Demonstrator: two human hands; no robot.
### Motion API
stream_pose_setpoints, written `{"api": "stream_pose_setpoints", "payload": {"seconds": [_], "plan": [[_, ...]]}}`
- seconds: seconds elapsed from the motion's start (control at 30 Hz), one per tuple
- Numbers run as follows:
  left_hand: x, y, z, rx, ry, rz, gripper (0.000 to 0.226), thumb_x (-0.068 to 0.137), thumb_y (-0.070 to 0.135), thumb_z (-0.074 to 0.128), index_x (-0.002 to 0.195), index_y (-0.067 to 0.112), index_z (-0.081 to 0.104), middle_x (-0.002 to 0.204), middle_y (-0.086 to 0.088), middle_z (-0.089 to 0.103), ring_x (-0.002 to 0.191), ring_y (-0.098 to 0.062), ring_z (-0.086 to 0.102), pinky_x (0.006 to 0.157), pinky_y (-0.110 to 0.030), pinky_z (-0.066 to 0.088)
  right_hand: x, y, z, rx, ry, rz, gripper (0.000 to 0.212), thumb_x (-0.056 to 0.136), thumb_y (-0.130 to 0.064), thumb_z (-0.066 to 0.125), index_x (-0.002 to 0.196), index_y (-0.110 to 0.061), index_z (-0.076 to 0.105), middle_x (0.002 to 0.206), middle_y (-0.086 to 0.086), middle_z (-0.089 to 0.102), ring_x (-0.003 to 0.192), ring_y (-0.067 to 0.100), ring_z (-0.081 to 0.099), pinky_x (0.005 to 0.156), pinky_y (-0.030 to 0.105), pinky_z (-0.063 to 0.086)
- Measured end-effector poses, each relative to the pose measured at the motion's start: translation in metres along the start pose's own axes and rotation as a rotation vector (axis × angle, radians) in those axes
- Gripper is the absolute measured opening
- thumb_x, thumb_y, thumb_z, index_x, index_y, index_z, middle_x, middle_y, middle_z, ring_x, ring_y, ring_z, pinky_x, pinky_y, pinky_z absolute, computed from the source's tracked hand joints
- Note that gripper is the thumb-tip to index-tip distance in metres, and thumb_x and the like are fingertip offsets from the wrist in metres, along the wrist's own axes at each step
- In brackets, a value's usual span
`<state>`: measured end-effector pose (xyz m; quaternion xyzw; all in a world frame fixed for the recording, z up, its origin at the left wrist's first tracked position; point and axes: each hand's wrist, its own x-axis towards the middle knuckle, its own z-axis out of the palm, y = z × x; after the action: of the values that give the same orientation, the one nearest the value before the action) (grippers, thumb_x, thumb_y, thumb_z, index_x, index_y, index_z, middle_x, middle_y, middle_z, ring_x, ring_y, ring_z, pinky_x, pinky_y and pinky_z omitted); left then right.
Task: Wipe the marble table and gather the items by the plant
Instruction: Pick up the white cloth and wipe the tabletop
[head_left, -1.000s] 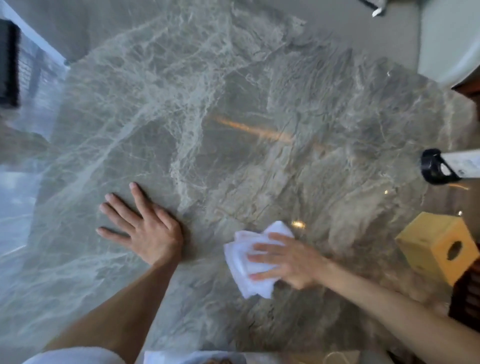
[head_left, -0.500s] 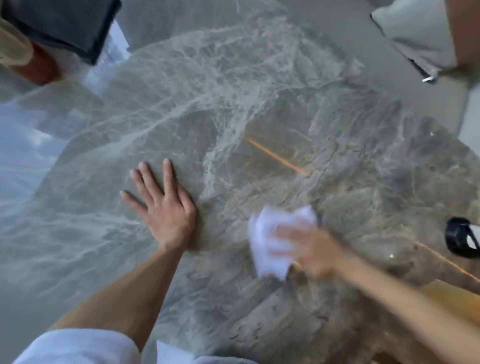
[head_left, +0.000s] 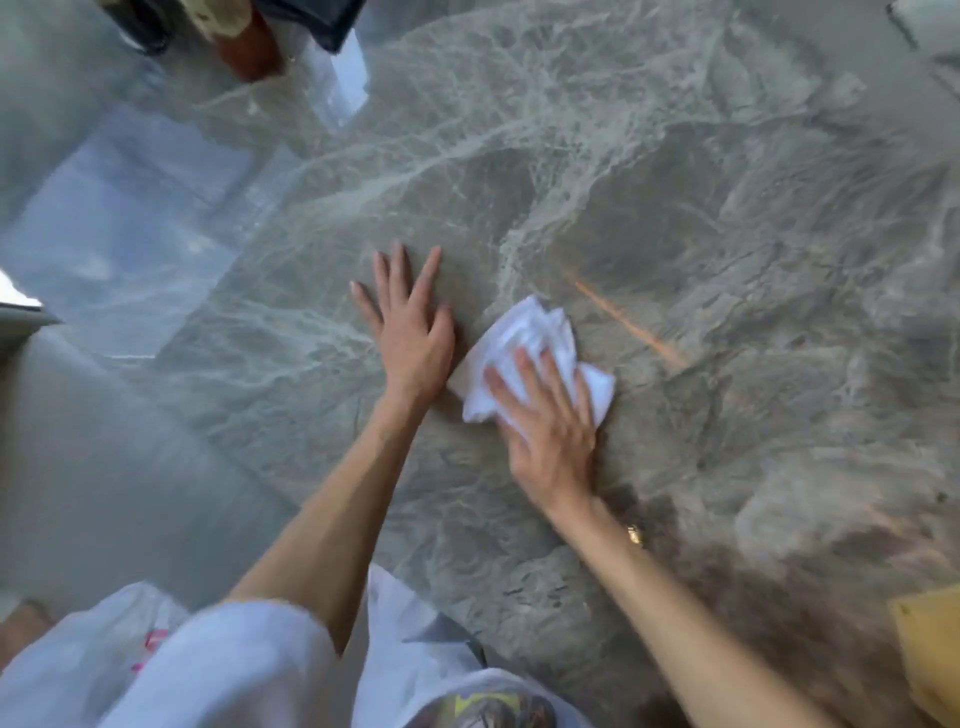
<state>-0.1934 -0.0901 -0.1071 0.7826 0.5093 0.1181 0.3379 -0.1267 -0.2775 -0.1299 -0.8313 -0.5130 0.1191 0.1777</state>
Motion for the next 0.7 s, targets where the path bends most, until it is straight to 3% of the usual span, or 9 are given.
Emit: {"api": "stream_pose_setpoints", "payload": {"seconds": [0.07,0.17,0.27,0.4,0.53,0.63,0.7], "plan": [[-0.053,-0.024,-0.028,-0.194,-0.003,0.124,0.052,0.083,0.001,0.045,0.134,0.005,0.054,0.149,-0.015,0.042,0.148,-0.033,0.019,0.121,-0.053,0.015,-0.032,-0.03,0.012,0.038,-0.003,0.011,0.052,0.094,-0.03,0.057,0.144,-0.039,0.045,0.158,-0.004,0.033,0.149,0.019,0.024,0.12,0.048,0.021],[-0.159,-0.066,-0.06,-0.19,-0.124,0.174,0.044,0.084,-0.002,0.042,0.125,-0.001,0.059,0.137,-0.014,0.053,0.139,-0.029,0.038,0.115,-0.052,0.029,-0.072,-0.073,0.03,0.095,-0.029,0.019,0.056,0.092,-0.023,0.059,0.144,-0.039,0.044,0.158,-0.005,0.034,0.149,0.018,0.025,0.119,0.048,0.024],[-0.218,-0.093,-0.075,-0.141,-0.291,0.172,0.057,0.081,-0.011,0.042,0.136,0.003,0.051,0.147,-0.011,0.046,0.145,-0.028,0.03,0.119,-0.046,0.025,-0.092,-0.109,0.044,0.123,-0.052,0.048,0.052,0.094,-0.025,0.055,0.143,-0.04,0.046,0.158,-0.008,0.034,0.149,0.014,0.023,0.119,0.046,0.023],[-0.243,-0.122,-0.106,-0.135,-0.316,0.05,0.057,0.087,0.004,0.03,0.142,0.004,0.044,0.154,-0.007,0.037,0.149,-0.021,0.02,0.122,-0.032,0.019,-0.107,-0.143,0.061,0.169,-0.095,-0.021,0.047,0.095,-0.028,0.054,0.14,-0.039,0.049,0.157,-0.009,0.034,0.148,0.013,0.026,0.118,0.048,0.025],[-0.248,-0.151,-0.145,-0.092,-0.321,-0.042,0.081,0.069,-0.016,0.031,0.14,0.02,0.045,0.152,0.006,0.034,0.148,-0.01,0.02,0.122,-0.027,0.018,-0.104,-0.18,0.073,0.271,-0.103,-0.063,0.044,0.094,-0.021,0.055,0.135,-0.039,0.055,0.15,-0.012,0.046,0.144,0.01,0.035,0.118,0.043,0.023],[-0.242,-0.158,-0.188,-0.118,-0.343,-0.214,0.074,0.068,-0.003,0.037,0.136,0.026,0.043,0.149,0.007,0.035,0.146,-0.006,0.019,0.122,-0.036,0.02,-0.096,-0.223,0.079,0.454,-0.333,-0.133,0.034,0.098,-0.034,0.048,0.128,-0.03,0.063,0.136,-0.011,0.061,0.132,0.011,0.051,0.109,0.039,0.034],[-0.235,-0.157,-0.222,-0.142,-0.401,-0.295,0.063,0.07,0.012,0.046,0.132,0.023,0.05,0.147,0.003,0.039,0.146,-0.012,0.019,0.121,-0.035,0.018,-0.087,-0.253,0.066,0.735,-0.749,0.037,0.039,0.097,-0.04,0.049,0.127,-0.021,0.064,0.122,0.0,0.068,0.117,0.018,0.06,0.096,0.038,0.043]]}}
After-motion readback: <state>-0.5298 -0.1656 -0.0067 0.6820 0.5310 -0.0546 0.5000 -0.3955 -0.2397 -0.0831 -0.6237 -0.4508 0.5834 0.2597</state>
